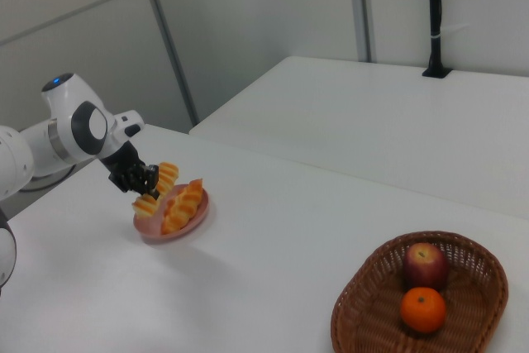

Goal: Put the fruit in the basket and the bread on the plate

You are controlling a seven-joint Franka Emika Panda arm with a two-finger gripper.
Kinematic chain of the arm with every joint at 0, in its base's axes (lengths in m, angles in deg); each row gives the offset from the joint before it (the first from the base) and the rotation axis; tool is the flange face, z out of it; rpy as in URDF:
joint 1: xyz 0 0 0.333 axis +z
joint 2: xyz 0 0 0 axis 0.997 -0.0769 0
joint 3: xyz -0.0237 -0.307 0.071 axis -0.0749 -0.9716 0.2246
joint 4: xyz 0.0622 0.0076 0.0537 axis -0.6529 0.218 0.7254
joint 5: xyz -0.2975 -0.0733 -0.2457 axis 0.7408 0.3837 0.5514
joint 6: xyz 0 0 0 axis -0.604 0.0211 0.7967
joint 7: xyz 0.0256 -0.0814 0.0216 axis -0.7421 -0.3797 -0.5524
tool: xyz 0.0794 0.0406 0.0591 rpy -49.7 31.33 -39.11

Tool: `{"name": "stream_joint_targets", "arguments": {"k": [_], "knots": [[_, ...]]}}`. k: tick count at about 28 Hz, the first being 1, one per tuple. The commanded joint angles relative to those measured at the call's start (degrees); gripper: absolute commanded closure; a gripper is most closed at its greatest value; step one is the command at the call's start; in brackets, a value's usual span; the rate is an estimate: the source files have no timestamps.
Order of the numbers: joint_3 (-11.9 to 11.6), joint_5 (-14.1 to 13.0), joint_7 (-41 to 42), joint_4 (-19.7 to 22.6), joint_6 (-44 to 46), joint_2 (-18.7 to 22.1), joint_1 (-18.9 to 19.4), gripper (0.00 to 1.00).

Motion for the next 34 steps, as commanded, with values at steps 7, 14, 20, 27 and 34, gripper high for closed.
{"name": "stream_joint_targets", "arguments": {"k": [7, 14, 20, 27, 34], "knots": [[-0.9, 2.6, -0.7, 0.1, -1.3, -1.7, 0.9, 0.0], [-1.0, 2.4, -3.8, 0.8, -1.0, -1.4, 1.3, 0.0], [-1.2, 0.7, -12.0, 0.3, -1.0, 0.8, 0.8, 0.0], [-1.4, -7.3, -14.6, 0.3, 0.3, 6.7, -3.9, 0.0], [-1.3, -8.8, -12.8, 0.3, 9.0, 10.5, -11.6, 0.0]]}}
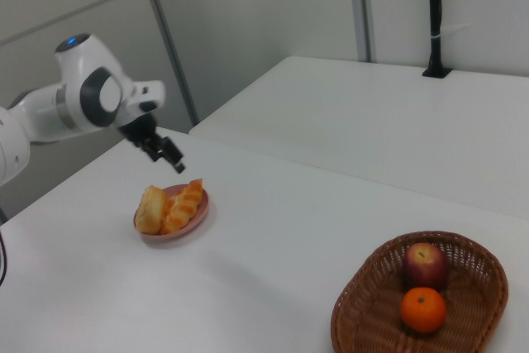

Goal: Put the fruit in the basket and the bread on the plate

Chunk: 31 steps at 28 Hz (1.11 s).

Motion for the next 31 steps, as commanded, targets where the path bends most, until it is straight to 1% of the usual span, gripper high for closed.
{"name": "stream_joint_targets", "arguments": {"k": [1, 4, 5, 10, 11, 13, 16, 17, 22, 26, 28, 31], "knots": [[0.0, -1.7, 1.9, 1.8, 6.7, 3.7, -6.4, 0.0], [0.0, -1.7, 4.7, 1.8, 9.4, 5.0, -9.4, 0.0], [0.0, -2.1, 7.2, 1.8, 11.4, 5.9, -11.4, 0.0], [-0.1, -4.3, 13.2, 1.8, 17.3, 8.4, -16.1, 0.0], [-0.1, -4.9, 15.5, 1.9, 20.5, 9.5, -17.7, 0.0], [-0.1, -5.2, 17.5, 2.2, 23.4, 10.4, -19.0, 0.0], [-0.1, -5.9, 17.0, 2.6, 25.3, 11.4, -20.3, 0.0], [-0.1, -5.9, 16.5, 4.2, 25.8, 12.4, -20.7, 0.0], [-0.1, -6.4, 17.1, 9.6, 24.2, 15.2, -23.3, 0.0], [0.0, -7.3, 19.3, 11.7, 22.4, 17.4, -23.9, 0.0], [-0.1, -8.6, 22.9, 13.2, 21.2, 19.4, -25.0, 0.0], [-0.1, -11.7, 26.6, 13.3, 20.9, 20.6, -26.3, 0.0]]}}
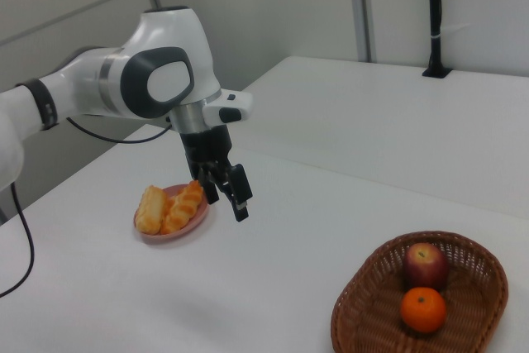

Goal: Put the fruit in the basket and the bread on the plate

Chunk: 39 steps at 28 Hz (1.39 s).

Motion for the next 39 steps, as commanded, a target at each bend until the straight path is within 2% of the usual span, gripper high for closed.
{"name": "stream_joint_targets", "arguments": {"k": [1, 23, 27, 28, 29, 31, 34, 39], "knots": [[0.0, -5.6, 8.9, 4.5, -2.5, 5.9, -3.4, 0.0], [-0.2, -6.3, 9.1, 4.1, -4.3, 5.9, -3.2, 0.0], [-4.5, -6.3, 9.4, 4.1, -4.3, 6.0, 0.6, 0.0], [-6.0, -6.3, 9.4, 4.1, -4.3, 6.0, 2.0, 0.0], [-8.8, -6.3, 9.4, 4.1, -4.3, 6.2, 4.6, 0.0], [-10.9, -6.3, 9.5, 4.1, -4.2, 6.3, 6.5, 0.0], [-12.3, -6.3, 9.5, 4.1, -4.1, 6.3, 7.9, 0.0], [-12.2, -6.3, 9.4, 4.1, -4.2, 6.1, 7.9, 0.0]]}}
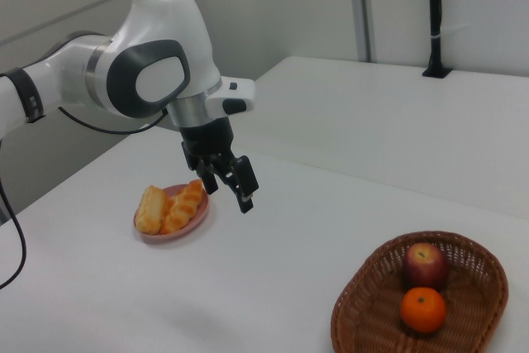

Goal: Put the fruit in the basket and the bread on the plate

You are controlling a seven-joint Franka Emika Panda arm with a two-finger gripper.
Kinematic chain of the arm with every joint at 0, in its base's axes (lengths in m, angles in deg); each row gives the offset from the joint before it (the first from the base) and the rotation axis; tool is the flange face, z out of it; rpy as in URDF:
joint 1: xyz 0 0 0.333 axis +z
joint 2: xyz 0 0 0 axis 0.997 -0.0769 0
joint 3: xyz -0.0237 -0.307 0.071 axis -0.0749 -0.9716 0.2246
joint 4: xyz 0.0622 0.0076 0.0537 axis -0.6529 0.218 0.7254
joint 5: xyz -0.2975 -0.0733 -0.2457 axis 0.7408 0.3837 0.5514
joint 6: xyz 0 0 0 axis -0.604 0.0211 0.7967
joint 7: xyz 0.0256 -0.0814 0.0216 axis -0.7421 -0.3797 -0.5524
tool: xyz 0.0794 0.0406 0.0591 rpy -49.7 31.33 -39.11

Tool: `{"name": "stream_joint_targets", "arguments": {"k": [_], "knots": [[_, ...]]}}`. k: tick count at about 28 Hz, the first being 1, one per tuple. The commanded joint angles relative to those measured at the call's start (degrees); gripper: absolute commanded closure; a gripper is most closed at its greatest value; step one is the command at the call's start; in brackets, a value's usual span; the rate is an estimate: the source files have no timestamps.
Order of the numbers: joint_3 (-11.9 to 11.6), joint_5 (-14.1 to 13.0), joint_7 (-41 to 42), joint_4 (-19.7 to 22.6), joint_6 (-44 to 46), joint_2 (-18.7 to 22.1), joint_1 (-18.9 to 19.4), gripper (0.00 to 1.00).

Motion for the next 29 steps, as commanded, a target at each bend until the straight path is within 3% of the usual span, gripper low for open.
{"name": "stream_joint_targets", "arguments": {"k": [1, 29], "knots": [[-1.5, -1.3, 0.0, 1.9, -1.7, 1.4, 1.4, 0.0], [-1.5, -1.3, 0.3, 1.1, -1.7, 0.8, 0.9, 0.0]]}}
